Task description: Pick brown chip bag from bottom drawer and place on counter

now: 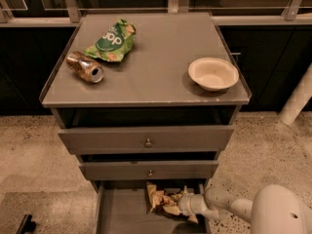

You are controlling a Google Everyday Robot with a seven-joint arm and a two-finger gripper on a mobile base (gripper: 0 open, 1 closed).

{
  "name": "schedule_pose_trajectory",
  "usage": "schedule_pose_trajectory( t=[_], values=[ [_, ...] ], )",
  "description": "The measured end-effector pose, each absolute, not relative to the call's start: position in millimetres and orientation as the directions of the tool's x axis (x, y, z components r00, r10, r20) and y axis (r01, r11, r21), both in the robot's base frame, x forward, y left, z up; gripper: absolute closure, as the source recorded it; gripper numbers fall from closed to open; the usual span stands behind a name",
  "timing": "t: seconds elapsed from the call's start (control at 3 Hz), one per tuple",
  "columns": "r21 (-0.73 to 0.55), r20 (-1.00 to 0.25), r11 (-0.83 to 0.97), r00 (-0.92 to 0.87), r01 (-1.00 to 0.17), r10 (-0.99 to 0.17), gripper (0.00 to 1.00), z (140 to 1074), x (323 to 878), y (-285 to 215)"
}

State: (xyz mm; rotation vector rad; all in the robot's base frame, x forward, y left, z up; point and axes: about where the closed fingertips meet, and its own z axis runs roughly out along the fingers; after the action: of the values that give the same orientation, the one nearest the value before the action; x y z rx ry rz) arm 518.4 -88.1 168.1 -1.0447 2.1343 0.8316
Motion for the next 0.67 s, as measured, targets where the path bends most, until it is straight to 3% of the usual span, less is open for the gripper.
schedule_pose_trajectory(
  t=[0.67],
  values=[
    [0.336,-0.748,0.408,-0.504,-0.849,-0.431,1.00,234.5,484.2,-116.8]
  ],
)
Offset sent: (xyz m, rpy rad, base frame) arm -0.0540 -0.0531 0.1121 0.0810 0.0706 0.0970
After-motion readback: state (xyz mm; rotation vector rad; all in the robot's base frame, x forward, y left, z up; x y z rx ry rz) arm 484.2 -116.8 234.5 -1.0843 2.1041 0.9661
